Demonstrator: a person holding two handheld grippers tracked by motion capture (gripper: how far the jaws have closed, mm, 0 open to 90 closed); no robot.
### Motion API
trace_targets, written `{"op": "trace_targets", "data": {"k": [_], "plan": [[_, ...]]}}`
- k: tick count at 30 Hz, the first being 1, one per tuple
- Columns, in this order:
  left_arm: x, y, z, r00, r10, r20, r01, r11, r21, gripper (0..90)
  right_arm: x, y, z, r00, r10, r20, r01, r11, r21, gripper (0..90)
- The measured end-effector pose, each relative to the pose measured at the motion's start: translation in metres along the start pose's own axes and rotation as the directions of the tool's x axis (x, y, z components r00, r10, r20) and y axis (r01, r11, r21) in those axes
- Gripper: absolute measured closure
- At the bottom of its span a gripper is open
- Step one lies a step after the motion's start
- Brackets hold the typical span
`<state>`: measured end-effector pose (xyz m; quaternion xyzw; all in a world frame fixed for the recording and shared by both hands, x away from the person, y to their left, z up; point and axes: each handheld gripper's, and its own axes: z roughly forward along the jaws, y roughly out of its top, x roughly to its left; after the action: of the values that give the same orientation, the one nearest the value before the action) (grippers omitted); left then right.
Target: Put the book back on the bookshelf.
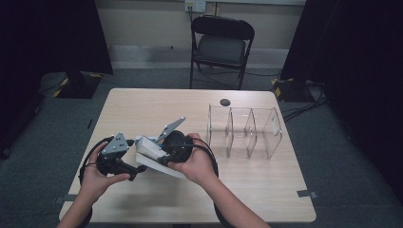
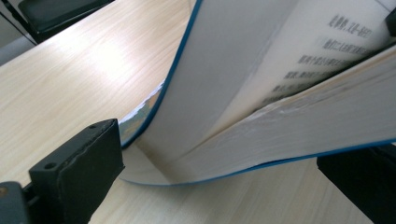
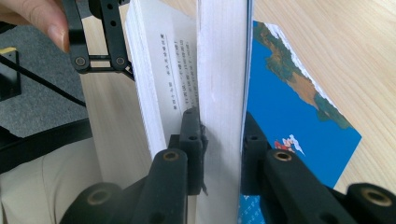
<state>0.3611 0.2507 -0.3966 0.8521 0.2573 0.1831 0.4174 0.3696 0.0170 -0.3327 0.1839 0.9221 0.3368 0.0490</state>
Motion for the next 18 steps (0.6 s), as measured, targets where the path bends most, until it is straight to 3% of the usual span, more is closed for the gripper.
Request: {"op": "trace_targets", "data": {"k": [18], "plan": [[0.0039,0.0035,-0.0005,0.9991,0.019,0.037,-0.018,0.9998,-0.006,0.0,-0.0025,0.0015,-0.0045,0.9997,0.013,-0.019,-0.013,1.000,-0.007,76.7]]}}
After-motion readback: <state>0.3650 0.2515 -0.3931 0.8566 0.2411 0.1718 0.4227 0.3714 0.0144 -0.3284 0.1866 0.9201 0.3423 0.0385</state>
